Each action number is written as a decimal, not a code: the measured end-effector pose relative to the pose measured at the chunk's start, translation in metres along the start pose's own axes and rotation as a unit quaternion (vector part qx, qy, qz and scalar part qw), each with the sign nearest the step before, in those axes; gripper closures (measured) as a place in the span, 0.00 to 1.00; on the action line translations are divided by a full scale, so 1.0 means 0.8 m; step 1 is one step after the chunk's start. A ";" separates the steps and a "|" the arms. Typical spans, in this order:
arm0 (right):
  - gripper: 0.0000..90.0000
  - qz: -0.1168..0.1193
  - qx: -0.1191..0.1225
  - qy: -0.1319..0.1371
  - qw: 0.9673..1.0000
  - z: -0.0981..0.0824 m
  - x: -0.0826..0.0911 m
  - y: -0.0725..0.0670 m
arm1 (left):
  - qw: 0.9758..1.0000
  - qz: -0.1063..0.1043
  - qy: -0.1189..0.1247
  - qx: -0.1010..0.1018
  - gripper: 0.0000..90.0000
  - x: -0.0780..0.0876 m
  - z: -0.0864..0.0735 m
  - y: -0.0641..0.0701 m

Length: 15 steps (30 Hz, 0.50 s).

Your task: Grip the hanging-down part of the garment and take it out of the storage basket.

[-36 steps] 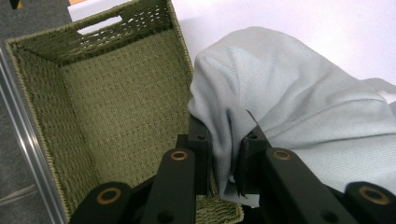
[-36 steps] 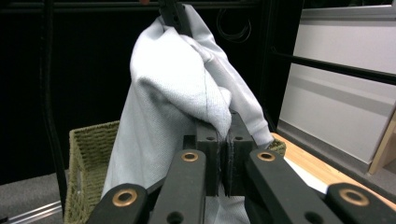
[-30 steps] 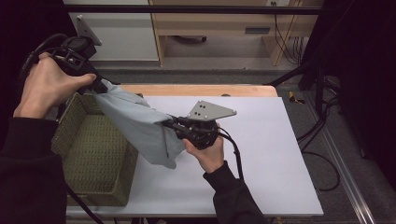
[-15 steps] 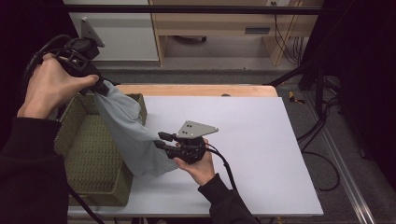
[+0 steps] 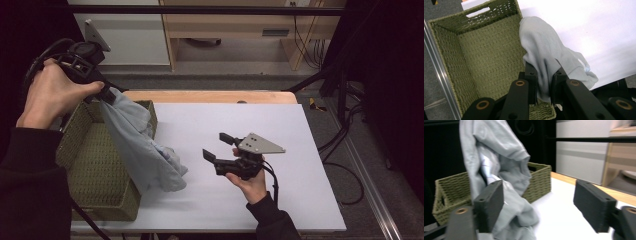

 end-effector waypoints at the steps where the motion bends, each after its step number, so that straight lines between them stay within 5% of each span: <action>1: 0.20 -0.011 0.000 -0.004 1.000 -0.004 0.006 0.005 | 1.000 -0.001 0.001 0.000 0.88 0.000 0.000 0.000; 15: 0.05 -0.106 -0.023 -0.003 0.994 -0.032 0.083 0.059 | 1.000 -0.005 0.003 0.001 0.88 -0.003 -0.002 -0.007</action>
Point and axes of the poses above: each handheld gripper's, and its own axes: x roughly backward along the jaws, z roughly out of its top, y roughly to its right, the point moved 10 cm from there along -x, roughly forward along the jaws, and after that the axes turned 11 degrees about x, right-handed, at the moved point
